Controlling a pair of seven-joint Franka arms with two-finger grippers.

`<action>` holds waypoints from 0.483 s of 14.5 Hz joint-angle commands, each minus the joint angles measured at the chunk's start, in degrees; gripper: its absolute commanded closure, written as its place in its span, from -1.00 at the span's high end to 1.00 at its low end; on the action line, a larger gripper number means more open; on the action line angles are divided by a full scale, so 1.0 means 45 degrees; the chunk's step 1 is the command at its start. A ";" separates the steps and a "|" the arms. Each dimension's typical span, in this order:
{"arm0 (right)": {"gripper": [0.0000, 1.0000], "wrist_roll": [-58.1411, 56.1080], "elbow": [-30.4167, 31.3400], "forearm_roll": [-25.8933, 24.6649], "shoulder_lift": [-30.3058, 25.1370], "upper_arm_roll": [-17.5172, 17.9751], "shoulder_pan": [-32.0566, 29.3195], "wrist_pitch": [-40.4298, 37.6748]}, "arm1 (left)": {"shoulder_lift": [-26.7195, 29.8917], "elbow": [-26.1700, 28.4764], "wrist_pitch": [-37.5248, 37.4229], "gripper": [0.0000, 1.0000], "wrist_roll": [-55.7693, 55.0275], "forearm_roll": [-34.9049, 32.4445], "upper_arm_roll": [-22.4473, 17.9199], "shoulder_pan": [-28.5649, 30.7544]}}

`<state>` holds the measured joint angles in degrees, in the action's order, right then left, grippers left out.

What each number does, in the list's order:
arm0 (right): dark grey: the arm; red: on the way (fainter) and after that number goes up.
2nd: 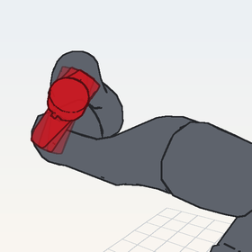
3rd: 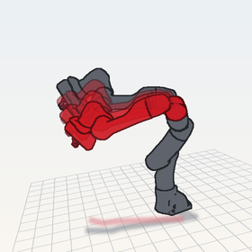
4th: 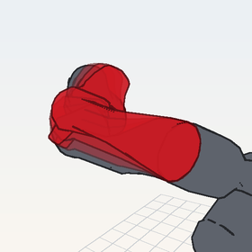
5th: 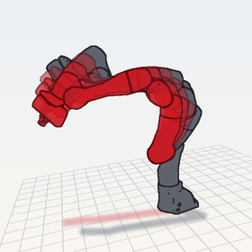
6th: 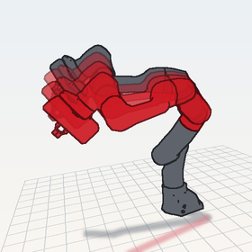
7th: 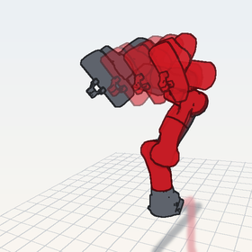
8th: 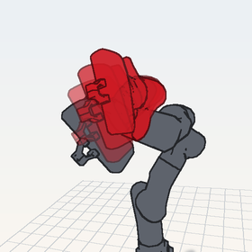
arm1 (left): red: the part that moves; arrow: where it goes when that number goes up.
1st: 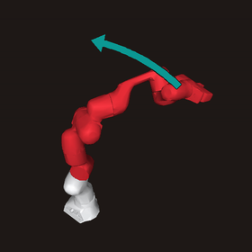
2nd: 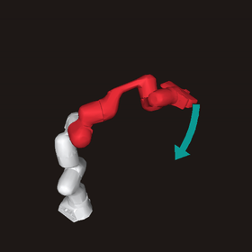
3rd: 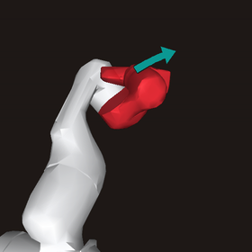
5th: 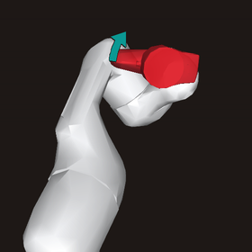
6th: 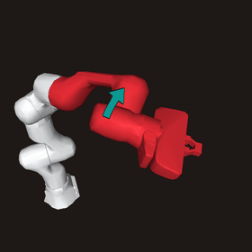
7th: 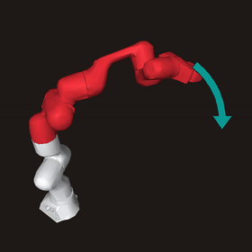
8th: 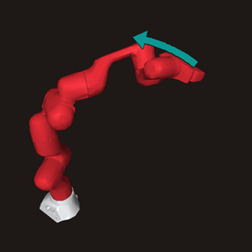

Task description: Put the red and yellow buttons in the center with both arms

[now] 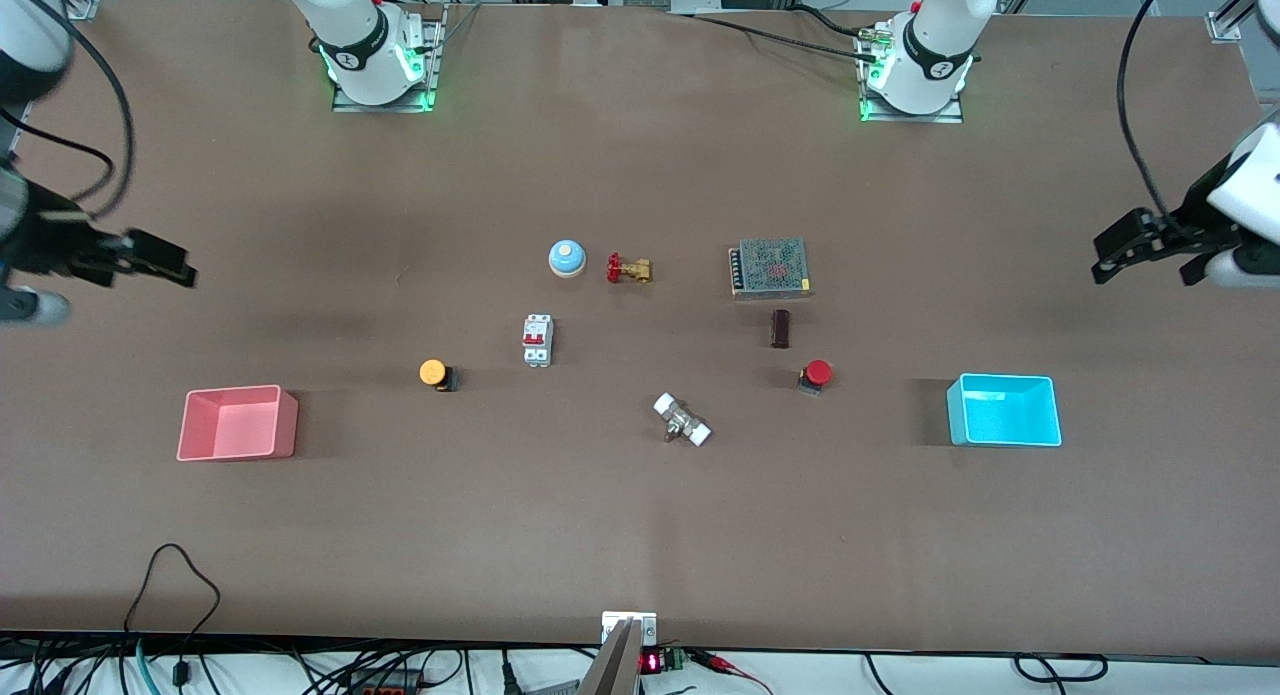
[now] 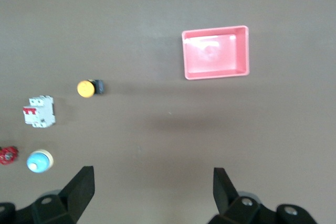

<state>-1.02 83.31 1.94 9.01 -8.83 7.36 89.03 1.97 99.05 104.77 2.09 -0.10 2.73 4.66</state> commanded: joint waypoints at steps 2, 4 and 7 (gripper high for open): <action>1.00 -0.0008 0.1115 -0.0528 -0.0947 0.0556 0.0005 -0.0195 | 0.0889 0.0351 -0.0196 1.00 0.0317 -0.0213 0.0155 0.0214; 1.00 -0.0008 0.1795 -0.0528 -0.1511 0.0518 -0.0052 -0.0137 | 0.0968 0.0351 -0.0410 1.00 0.0317 -0.0213 0.0136 0.0214; 1.00 -0.0028 0.2230 -0.0509 -0.1983 0.0440 -0.0092 -0.0175 | 0.0910 -0.0095 -0.0586 1.00 0.0239 -0.0174 0.0117 0.0195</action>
<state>-1.00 90.29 0.21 3.32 -7.08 7.41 88.08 5.19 99.13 103.15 2.33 -0.10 2.74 4.77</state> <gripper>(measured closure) 0.000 0.000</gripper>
